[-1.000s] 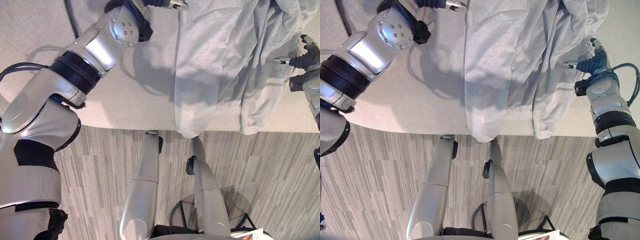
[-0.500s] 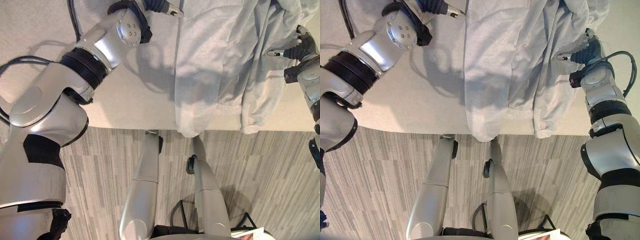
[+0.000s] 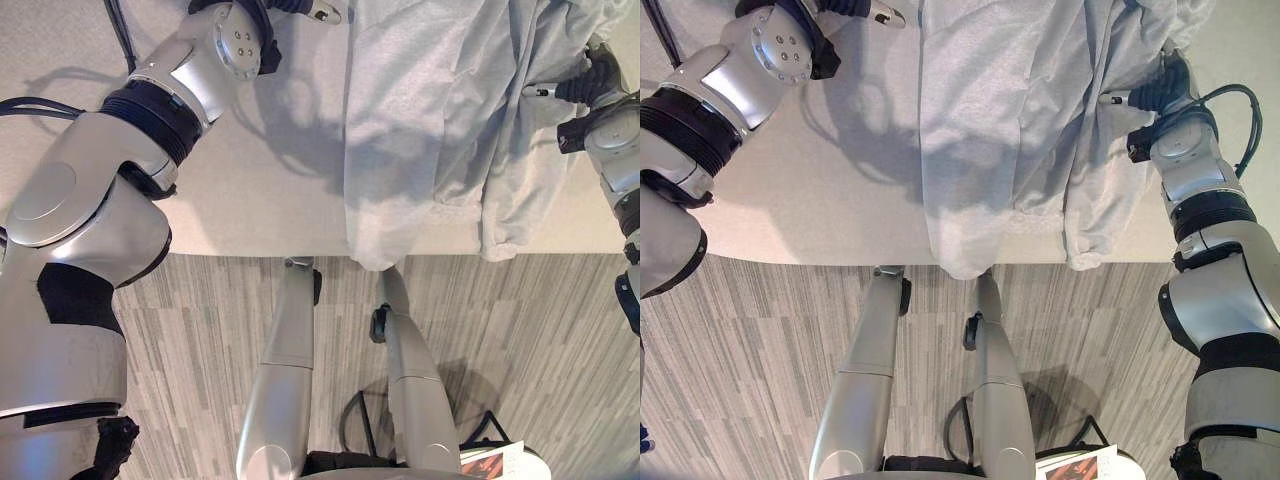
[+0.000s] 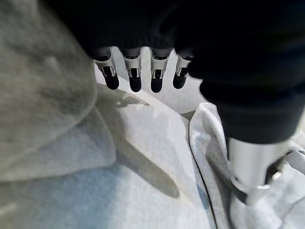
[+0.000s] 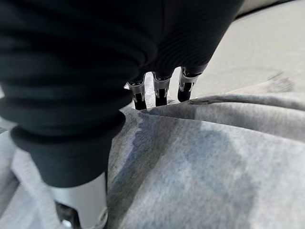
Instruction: Hang the clothes on the sofa on the clothes rack.
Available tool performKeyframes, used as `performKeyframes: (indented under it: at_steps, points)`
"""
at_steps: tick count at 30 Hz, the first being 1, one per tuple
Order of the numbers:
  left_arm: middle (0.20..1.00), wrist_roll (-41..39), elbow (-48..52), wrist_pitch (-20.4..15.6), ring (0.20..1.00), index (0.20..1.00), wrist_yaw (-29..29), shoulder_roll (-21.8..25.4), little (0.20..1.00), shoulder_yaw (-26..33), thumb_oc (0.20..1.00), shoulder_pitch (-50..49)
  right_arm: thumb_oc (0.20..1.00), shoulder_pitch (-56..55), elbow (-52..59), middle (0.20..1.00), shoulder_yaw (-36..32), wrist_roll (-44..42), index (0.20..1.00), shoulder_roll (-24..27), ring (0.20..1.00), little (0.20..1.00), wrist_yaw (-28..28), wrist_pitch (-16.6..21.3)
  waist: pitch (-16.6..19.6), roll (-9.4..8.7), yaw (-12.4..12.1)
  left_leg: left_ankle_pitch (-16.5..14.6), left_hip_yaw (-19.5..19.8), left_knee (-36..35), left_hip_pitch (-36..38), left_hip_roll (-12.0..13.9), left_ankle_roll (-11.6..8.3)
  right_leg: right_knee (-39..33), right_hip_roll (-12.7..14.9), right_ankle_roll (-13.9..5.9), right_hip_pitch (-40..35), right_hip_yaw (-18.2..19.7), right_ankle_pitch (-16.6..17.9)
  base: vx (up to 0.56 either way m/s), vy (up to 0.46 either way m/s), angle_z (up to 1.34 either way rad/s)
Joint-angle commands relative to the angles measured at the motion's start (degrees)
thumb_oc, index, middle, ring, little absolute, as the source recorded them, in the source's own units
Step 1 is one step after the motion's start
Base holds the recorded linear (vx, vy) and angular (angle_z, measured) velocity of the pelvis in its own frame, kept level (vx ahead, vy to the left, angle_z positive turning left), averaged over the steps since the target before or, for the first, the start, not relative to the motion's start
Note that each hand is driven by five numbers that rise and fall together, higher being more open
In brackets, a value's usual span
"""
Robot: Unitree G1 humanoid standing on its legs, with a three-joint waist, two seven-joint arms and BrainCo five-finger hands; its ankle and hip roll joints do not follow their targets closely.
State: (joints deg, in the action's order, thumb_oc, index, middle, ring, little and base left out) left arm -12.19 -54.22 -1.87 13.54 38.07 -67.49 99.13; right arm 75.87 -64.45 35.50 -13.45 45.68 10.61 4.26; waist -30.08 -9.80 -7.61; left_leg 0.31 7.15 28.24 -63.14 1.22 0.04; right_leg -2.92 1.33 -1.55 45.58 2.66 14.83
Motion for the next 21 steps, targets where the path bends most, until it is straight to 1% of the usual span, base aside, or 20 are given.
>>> performKeyframes:
  at_steps: [1, 2, 3, 4, 5, 6, 7, 9, 11, 16, 19, 20, 21]
  points:
    - [1.0, 1.9, -1.9, -1.2, 1.0, 1.0, 1.3, -1.2, 1.0, -0.3, 1.0, 3.6, 1.0, -0.8, -0.1, 1.0, -0.1, 0.6, 1.0, 3.9, 1.0, 1.0, 1.4, 1.1, 0.3, 2.97, -1.3, 6.2, 9.8, -33.1, 23.0, 7.4, -8.93, -2.1, 5.2, 0.27, -9.3, 0.4, -6.3, 0.0, 0.0, 0.0]
    - [1.0, 1.9, -1.9, -1.2, 1.0, 1.0, 1.3, -1.1, 1.0, -0.4, 1.0, 4.1, 1.0, -0.4, -0.1, 1.0, -0.2, 0.6, 1.0, 4.0, 1.0, 1.0, 1.4, 1.1, 0.3, 2.86, -1.1, 6.6, 9.9, -33.0, 22.2, 7.1, -8.92, -2.1, 5.4, 0.17, -8.6, 0.3, -6.0, 0.0, 0.0, 0.0]
    - [1.0, 0.9, -2.0, -1.4, 1.0, 1.0, 1.5, -3.4, 1.0, 0.6, 1.0, 3.6, 1.0, 0.3, -1.4, 1.0, 0.7, 0.7, 1.0, 3.4, 1.0, 1.0, 1.5, 1.1, 0.3, 3.2, -1.4, 6.0, 9.8, -33.2, 23.3, 7.5, -8.77, -2.1, 5.0, 0.28, -9.4, 0.4, -6.3, 0.0, 0.0, 0.0]
    - [1.0, 0.7, -2.2, -1.5, 1.0, 1.0, 1.6, -4.0, 1.0, 0.7, 1.0, 3.8, 1.0, 0.9, -2.0, 1.0, 1.2, 0.7, 1.0, 3.1, 1.0, 1.0, 1.4, 1.1, 0.3, 3.29, -1.4, 6.0, 9.8, -33.2, 23.2, 7.5, -8.78, -2.1, 5.0, 0.28, -9.3, 0.4, -6.2, 0.0, 0.0, 0.0]
    - [1.0, 0.6, -2.3, -1.4, 1.0, 1.0, 1.6, -4.3, 1.0, 0.7, 1.0, 5.0, 1.0, 2.2, -2.3, 1.0, 1.4, 0.8, 1.0, 3.0, 1.0, 1.0, 1.3, 1.0, 0.3, 3.09, -1.0, 6.9, 10.1, -33.1, 21.5, 6.9, -8.75, -2.1, 5.5, 0.09, -7.8, 0.3, -5.7, 0.0, 0.0, 0.0]
    - [1.0, 0.4, -2.5, -1.4, 1.0, 1.0, 1.4, -5.0, 1.0, 0.8, 1.0, 4.0, 1.0, 1.7, -2.9, 1.0, 2.0, 0.8, 1.0, 2.2, 1.0, 1.0, 1.1, 0.9, 0.3, 3.47, -1.3, 5.5, 9.8, -33.2, 23.6, 7.5, -8.61, -2.1, 5.0, 0.2, -9.7, 0.4, -6.6, 0.0, 0.0, 0.0]
    - [1.0, 0.3, -2.6, -1.4, 1.0, 1.0, 1.4, -5.5, 1.0, 0.6, 1.0, 5.2, 1.0, 3.0, -3.1, 1.0, 2.1, 0.8, 1.0, 2.3, 1.0, 1.0, 1.1, 0.9, 0.3, 3.19, -1.0, 6.8, 10.0, -33.0, 21.4, 6.9, -8.68, -2.1, 5.5, 0.07, -7.6, 0.2, -5.7, 0.0, 0.0, 0.0]
    - [1.0, -0.1, -3.2, -1.4, 1.0, 1.0, 1.4, -7.0, 1.0, 0.9, 1.0, 4.0, 1.0, 2.5, -3.8, 1.0, 2.9, 1.1, 1.0, 0.8, 1.0, 1.0, 0.9, 0.8, 0.3, 3.56, -1.6, 6.0, 9.6, -33.1, 22.8, 7.4, -8.62, -2.1, 5.0, 0.27, -8.7, 0.3, -6.3, 0.0, 0.0, 0.0]
    - [1.0, -0.2, -3.5, -1.3, 1.0, 1.0, 1.2, -7.2, 1.0, 0.8, 1.0, 3.9, 1.0, 2.8, -4.2, 1.0, 3.3, 1.3, 1.0, 0.2, 1.0, 1.0, 0.6, 0.6, 0.3, 3.64, -1.3, 5.5, 9.8, -32.9, 23.1, 7.4, -8.57, -2.1, 5.0, 0.2, -9.2, 0.2, -6.7, 0.04, -0.004, -0.01]
    - [1.0, -0.4, -5.3, -1.3, 1.0, 1.0, 0.9, -8.1, 1.0, 0.5, 1.0, 3.7, 1.0, 3.6, -5.9, 1.0, 4.6, 1.6, 1.0, -1.6, 1.0, 1.0, 0.3, 0.6, 0.3, 3.79, -1.3, 5.6, 10.0, -32.8, 22.3, 7.3, -8.56, -2.1, 5.1, 0.15, -8.6, 0.1, -6.8, 0.01, -0.001, 0.0]
    - [1.0, -0.4, -5.3, -1.3, 1.0, 1.0, 0.9, -8.1, 1.0, 0.5, 1.0, 3.7, 1.0, 3.6, -5.9, 1.0, 4.6, 1.6, 1.0, -1.6, 1.0, 1.0, 0.3, 0.6, 0.3, 3.79, -1.3, 5.6, 10.0, -32.8, 22.3, 7.3, -8.56, -2.1, 5.1, 0.15, -8.6, 0.1, -6.8, 0.0, 0.0, 0.0]
    - [1.0, 0.2, -6.7, -1.1, 1.0, 1.0, 0.5, -8.6, 1.0, -0.5, 1.0, 3.5, 1.0, 3.3, -7.0, 1.0, 5.1, 1.9, 1.0, -2.9, 1.0, 1.0, -0.1, 0.3, 0.3, 3.98, -1.5, 5.7, 10.1, -33.0, 21.8, 7.3, -8.48, -2.1, 5.1, 0.1, -8.1, 0.1, -6.7, 0.0, 0.0, 0.0]
    - [1.0, 0.7, -7.8, -0.9, 1.0, 1.0, 0.2, -8.7, 1.0, -1.1, 1.0, 3.3, 1.0, 2.9, -7.3, 1.0, 5.4, 2.5, 1.0, -3.7, 1.0, 1.0, -0.2, 0.1, 0.3, 3.8, -1.4, 5.7, 10.1, -32.8, 21.3, 7.3, -8.52, -2.1, 5.1, 0.09, -7.6, 0.1, -6.6, 0.0, 0.0, 0.0]
